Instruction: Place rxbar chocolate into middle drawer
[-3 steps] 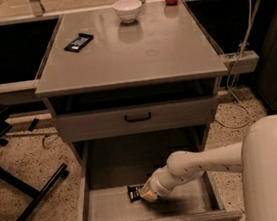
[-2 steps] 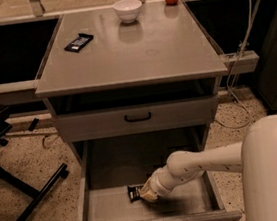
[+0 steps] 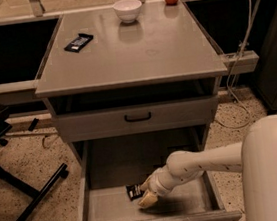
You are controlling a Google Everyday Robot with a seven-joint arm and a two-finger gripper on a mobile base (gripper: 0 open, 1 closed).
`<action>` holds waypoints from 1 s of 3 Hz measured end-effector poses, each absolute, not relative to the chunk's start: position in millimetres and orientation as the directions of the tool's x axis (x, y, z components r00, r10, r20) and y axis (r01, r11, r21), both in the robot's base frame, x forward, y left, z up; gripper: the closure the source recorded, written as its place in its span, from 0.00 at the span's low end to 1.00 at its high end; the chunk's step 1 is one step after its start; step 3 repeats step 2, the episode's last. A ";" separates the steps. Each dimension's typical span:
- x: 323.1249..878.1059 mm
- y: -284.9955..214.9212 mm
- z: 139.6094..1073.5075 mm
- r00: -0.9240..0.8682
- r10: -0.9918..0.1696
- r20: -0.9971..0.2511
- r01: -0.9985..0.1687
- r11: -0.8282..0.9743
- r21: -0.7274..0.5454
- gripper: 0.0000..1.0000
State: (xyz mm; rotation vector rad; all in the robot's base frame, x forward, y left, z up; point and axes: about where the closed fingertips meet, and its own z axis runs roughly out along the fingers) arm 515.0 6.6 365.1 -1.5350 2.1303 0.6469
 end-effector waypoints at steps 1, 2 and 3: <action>515.0 6.6 365.1 -0.292 -0.751 -0.592 -0.954 0.277 0.119 0.00; 515.0 6.6 365.1 -0.292 -0.751 -0.592 -0.954 0.277 0.119 0.00; 515.0 6.6 365.1 -0.292 -0.751 -0.592 -0.954 0.277 0.119 0.00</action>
Offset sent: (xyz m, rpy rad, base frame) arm 0.0000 0.0000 0.0000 0.0000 0.0000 0.0000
